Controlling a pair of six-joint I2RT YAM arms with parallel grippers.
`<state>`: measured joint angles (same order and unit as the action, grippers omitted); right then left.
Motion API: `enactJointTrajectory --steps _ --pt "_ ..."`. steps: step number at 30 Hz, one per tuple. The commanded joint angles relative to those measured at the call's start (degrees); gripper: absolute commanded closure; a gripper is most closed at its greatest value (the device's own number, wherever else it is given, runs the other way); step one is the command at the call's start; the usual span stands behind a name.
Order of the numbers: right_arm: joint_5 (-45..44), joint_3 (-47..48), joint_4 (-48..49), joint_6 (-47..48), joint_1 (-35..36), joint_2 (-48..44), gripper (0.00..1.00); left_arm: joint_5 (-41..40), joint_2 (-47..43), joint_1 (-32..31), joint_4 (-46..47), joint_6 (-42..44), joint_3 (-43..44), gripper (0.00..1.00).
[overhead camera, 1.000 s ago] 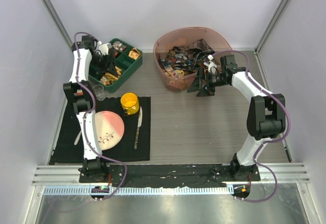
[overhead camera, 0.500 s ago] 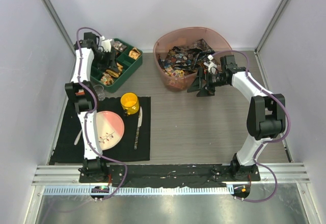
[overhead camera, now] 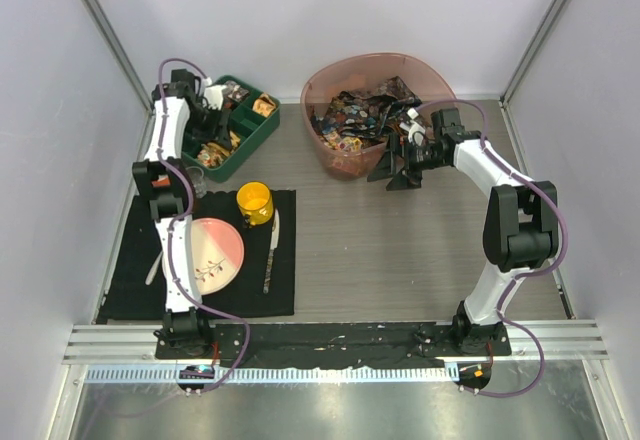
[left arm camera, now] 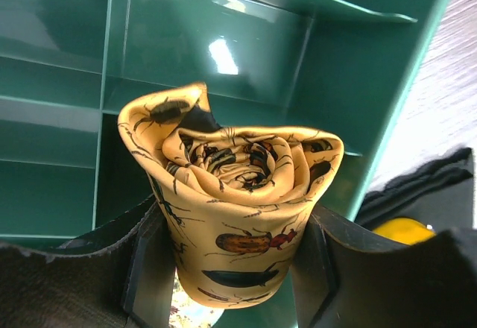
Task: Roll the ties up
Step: Place the tie in the storage box.
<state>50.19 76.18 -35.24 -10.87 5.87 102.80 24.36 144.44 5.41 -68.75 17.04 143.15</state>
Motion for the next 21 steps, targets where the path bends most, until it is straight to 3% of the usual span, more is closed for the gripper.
enactJointTrajectory --steps 1,7,14,17,18,21 --pt "-0.54 2.39 0.53 0.41 -0.16 -0.06 0.01 -5.81 2.16 -0.05 0.37 2.65 0.55 1.0" --pt "-0.63 2.66 0.53 0.5 -0.16 0.38 0.01 -12.57 2.69 -1.89 4.4 5.98 -2.17 1.0" --pt "-1.15 2.48 0.0 0.94 -0.16 0.03 0.01 -15.04 5.76 -2.86 5.64 6.17 -1.74 0.96" --pt "-1.06 2.13 -0.35 1.12 -0.33 -0.32 0.01 -15.04 6.73 -3.12 4.95 6.25 -1.65 0.76" --pt "-1.06 2.04 -0.61 1.2 -0.42 -0.41 0.01 -14.87 6.56 -3.12 4.59 6.43 -1.65 0.61" --pt "-0.89 2.22 -0.79 1.29 -1.03 -0.5 0.01 -14.96 4.63 -3.82 4.15 7.48 -1.82 0.46"
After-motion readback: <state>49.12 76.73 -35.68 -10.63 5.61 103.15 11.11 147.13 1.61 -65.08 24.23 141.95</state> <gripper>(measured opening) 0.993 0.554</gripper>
